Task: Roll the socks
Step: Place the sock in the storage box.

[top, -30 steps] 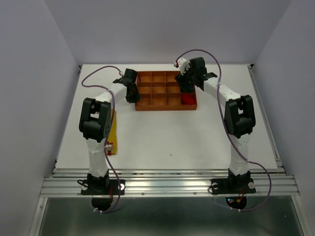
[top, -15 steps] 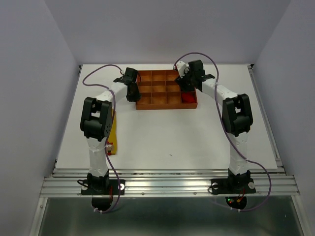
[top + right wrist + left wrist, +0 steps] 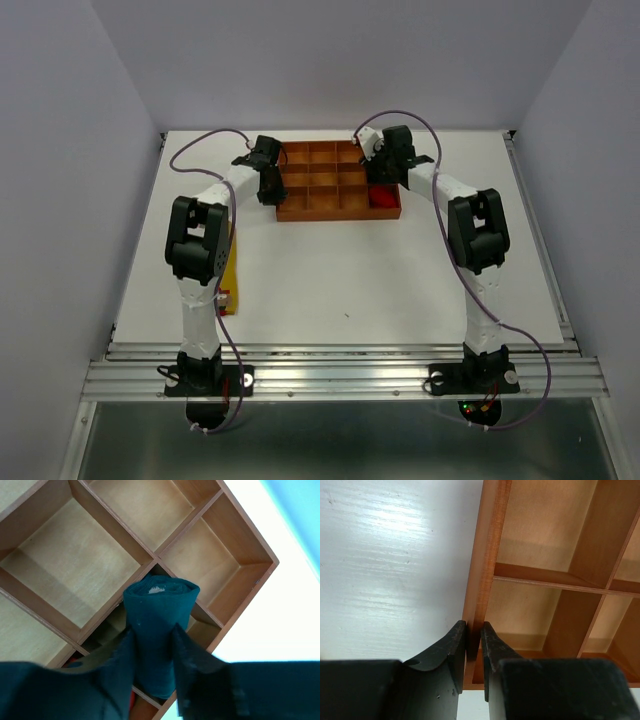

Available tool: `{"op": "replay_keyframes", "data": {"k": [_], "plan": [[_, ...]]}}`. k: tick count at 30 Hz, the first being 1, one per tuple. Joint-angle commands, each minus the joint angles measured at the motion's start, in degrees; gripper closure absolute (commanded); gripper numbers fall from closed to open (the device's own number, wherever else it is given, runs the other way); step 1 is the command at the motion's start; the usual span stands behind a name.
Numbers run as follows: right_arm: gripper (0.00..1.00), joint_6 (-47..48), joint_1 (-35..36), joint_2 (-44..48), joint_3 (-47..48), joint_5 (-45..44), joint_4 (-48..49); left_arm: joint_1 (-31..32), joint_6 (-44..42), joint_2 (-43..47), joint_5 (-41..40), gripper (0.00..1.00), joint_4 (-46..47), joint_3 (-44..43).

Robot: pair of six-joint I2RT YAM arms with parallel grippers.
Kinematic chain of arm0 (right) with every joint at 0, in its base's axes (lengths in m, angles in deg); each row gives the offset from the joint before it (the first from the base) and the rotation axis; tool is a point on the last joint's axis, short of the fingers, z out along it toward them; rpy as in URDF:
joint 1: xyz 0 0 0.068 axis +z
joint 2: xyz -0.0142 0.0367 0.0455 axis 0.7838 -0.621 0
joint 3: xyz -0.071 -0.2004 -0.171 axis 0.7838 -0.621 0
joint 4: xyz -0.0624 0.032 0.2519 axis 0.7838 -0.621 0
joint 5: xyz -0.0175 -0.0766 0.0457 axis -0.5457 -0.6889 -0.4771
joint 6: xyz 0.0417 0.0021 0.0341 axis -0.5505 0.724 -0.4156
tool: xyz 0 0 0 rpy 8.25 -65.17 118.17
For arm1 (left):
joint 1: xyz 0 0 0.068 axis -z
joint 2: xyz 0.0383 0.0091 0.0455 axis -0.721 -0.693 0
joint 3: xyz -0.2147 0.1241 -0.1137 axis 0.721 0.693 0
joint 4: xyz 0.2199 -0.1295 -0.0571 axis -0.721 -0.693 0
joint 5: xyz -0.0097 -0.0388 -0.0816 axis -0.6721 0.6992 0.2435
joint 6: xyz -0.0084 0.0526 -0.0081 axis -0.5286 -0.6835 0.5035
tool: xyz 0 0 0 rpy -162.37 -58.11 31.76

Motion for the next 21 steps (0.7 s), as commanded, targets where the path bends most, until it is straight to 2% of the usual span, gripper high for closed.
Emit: {"op": "replay_keyframes", "data": {"k": [1,3,4,11,21], "plan": [[0.72,1.7,-0.3,-0.8,-0.9,-0.6,2.9,-0.1,0.5,-4.0,-1.3,1.00,-1.7,-0.2],[0.74,3.0,-0.3,-0.6,-1.7,-1.3,2.5,-0.2,0.4,-4.4,-1.5,1.00,-2.0,-0.5],[0.79,3.7,-0.3,-0.7,-2.1,-1.4,1.8,-0.2,0.4,-4.5,-2.0,1.00,-2.4,-0.9],[0.85,8.0,-1.3,-1.1,-3.8,-3.4,-2.1,-0.7,-0.2,-4.8,-2.7,1.00,-2.2,-1.0],[0.84,7.8,-2.4,-5.3,-1.3,-5.1,-3.1,-1.2,-4.2,-4.3,-2.1,1.00,0.0,-0.8]]}}
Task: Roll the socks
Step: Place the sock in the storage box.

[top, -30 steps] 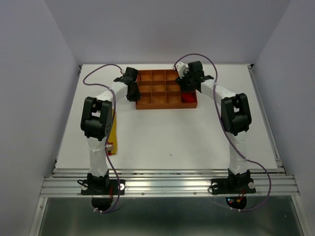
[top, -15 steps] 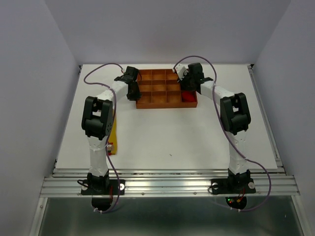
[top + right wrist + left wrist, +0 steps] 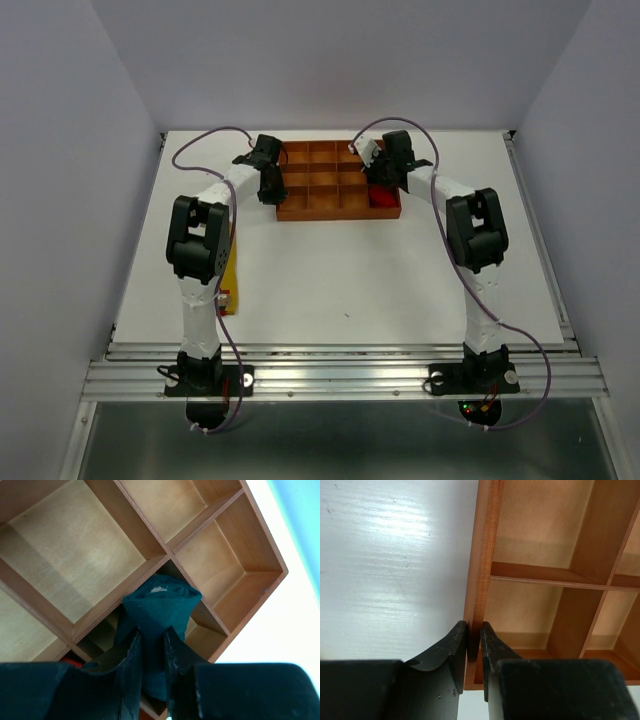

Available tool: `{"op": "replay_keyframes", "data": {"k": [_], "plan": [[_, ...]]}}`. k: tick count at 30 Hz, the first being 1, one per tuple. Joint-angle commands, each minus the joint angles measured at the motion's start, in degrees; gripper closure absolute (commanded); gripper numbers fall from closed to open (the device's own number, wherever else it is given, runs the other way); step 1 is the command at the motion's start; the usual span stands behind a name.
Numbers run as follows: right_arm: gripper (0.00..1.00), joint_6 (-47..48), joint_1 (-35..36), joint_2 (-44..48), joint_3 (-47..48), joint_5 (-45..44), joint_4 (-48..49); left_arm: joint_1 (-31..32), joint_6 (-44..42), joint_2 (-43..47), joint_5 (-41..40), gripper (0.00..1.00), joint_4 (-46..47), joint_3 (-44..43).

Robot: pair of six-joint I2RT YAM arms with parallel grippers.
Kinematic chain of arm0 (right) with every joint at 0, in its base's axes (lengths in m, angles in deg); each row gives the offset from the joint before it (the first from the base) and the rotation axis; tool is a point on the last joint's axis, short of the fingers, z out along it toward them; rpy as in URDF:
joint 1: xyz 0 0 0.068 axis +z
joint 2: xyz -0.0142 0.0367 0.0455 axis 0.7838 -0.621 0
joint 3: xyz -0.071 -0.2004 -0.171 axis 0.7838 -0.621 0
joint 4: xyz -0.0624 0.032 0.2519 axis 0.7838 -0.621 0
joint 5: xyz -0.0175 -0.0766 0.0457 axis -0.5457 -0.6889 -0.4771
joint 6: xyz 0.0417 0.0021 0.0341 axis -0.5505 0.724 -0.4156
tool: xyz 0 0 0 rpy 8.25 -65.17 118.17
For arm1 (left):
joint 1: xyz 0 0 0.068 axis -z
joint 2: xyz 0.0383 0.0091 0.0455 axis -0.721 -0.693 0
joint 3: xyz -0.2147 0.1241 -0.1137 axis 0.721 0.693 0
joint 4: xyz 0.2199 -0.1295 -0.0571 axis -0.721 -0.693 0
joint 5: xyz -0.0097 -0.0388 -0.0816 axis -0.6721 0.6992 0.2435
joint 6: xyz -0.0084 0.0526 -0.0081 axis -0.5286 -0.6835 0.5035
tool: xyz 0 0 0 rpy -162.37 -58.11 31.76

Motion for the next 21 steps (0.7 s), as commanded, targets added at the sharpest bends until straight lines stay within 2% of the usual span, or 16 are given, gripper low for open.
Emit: {"op": "replay_keyframes", "data": {"k": [1,10,12,21], "plan": [[0.84,0.5,-1.7,-5.0,1.1,-3.7,-4.5,-1.2,-2.3,-3.1,-2.0,1.00,0.9,0.7],[0.82,3.6,-1.7,-7.5,1.0,-1.6,-6.9,-1.1,-6.1,-2.7,-1.5,1.00,2.6,0.8],[0.78,4.0,-1.7,-7.8,1.1,-0.9,-8.3,-1.1,-6.2,-3.0,-1.4,1.00,2.5,0.5],[0.80,6.4,-1.7,-9.9,-0.8,-6.9,-6.3,-1.1,-7.6,-2.0,-2.5,1.00,3.5,1.2]]}}
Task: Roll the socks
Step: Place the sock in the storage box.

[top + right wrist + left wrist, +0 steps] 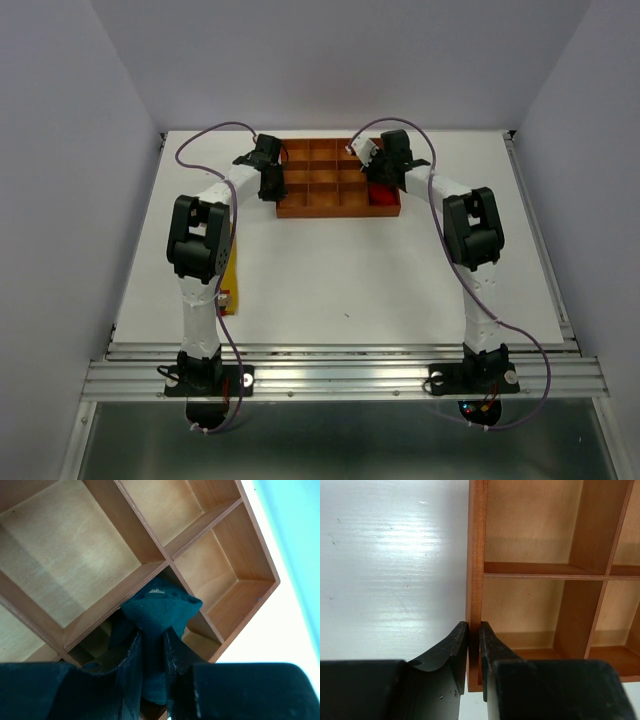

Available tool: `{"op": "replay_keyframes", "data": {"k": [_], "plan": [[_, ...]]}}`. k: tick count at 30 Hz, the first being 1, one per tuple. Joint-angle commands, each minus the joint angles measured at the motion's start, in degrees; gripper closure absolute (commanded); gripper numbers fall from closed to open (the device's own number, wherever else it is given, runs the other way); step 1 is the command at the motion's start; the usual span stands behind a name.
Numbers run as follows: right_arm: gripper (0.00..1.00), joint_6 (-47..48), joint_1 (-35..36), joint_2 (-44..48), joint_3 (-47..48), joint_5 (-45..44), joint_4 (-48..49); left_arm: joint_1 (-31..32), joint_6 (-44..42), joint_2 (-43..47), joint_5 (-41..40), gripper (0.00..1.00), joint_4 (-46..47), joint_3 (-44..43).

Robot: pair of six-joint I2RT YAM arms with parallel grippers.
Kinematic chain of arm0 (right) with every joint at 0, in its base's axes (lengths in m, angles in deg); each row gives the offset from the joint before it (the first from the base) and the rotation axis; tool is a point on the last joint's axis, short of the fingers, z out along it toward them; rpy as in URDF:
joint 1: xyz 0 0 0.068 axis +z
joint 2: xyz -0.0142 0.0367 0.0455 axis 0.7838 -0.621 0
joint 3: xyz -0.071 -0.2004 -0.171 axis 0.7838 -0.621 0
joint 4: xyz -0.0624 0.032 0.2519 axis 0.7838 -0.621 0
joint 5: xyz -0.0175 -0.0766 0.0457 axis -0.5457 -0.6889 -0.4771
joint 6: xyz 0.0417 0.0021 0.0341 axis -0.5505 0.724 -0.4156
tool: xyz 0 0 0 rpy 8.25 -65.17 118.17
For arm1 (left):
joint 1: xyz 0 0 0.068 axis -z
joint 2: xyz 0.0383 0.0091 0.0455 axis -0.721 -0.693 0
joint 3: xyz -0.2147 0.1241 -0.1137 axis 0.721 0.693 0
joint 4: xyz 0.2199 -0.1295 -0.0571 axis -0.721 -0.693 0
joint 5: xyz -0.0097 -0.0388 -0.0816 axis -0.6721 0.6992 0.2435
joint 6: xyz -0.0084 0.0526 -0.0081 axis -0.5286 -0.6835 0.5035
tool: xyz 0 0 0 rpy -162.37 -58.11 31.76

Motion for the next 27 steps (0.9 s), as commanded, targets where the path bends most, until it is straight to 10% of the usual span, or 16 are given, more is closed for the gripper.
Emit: {"op": "replay_keyframes", "data": {"k": [1,27], "plan": [[0.80,2.6,-1.6,-7.2,-3.7,-6.2,-6.5,-1.2,-1.7,-1.5,-2.9,1.00,0.5,1.2],[0.85,19.5,-0.5,-6.0,-10.7,-17.5,-7.4,-1.4,-2.3,-2.3,-6.1,1.00,-0.3,0.0]]}}
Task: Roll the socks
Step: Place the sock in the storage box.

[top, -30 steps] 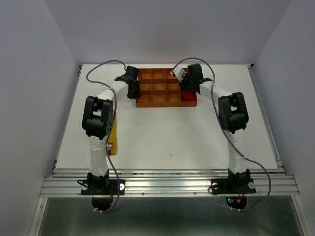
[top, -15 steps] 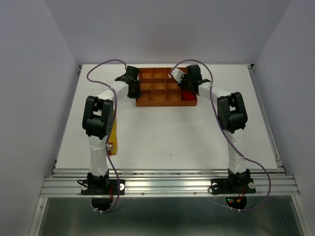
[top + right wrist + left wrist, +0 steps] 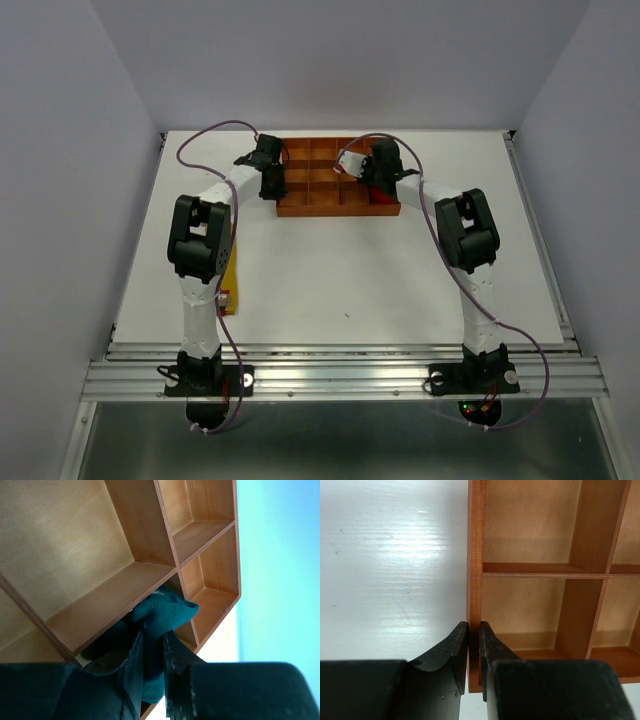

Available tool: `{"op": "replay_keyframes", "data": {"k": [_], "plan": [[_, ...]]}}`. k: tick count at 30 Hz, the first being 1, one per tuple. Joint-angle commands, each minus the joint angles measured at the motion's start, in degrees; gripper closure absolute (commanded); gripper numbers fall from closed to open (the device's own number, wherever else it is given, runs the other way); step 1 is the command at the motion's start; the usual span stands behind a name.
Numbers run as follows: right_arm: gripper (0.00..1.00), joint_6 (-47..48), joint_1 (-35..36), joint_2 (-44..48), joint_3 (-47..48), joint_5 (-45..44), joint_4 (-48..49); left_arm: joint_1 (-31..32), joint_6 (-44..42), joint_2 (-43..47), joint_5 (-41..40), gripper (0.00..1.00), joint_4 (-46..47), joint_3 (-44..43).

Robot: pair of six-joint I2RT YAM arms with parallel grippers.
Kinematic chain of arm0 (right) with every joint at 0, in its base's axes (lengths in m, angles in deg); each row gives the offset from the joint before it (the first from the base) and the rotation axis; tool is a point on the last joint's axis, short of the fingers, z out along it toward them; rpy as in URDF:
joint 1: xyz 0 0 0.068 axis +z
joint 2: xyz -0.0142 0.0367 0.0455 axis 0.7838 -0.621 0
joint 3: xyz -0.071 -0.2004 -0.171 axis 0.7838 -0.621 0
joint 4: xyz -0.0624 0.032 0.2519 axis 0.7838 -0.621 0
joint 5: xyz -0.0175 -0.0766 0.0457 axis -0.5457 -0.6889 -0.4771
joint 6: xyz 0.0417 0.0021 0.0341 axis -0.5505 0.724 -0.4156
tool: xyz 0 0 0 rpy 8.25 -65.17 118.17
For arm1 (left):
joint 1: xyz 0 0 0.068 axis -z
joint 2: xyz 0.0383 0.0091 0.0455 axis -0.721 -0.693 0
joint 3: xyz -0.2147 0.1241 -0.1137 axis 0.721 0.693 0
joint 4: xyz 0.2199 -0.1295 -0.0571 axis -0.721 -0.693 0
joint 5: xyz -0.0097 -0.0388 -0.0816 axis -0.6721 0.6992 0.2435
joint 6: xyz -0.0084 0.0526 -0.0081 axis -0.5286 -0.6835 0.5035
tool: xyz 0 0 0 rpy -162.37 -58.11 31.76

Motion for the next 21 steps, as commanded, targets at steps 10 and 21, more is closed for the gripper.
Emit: {"op": "replay_keyframes", "data": {"k": [10,21], "plan": [[0.53,-5.7,-4.2,-5.2,-4.1,-0.9,-16.2,-1.7,-0.5,-2.0,-5.1,1.00,-1.4,-0.2],[0.46,-15.2,-4.2,-3.8,3.1,10.1,-17.7,-1.8,-0.4,-2.0,-4.2,1.00,-1.1,-0.8]]}}
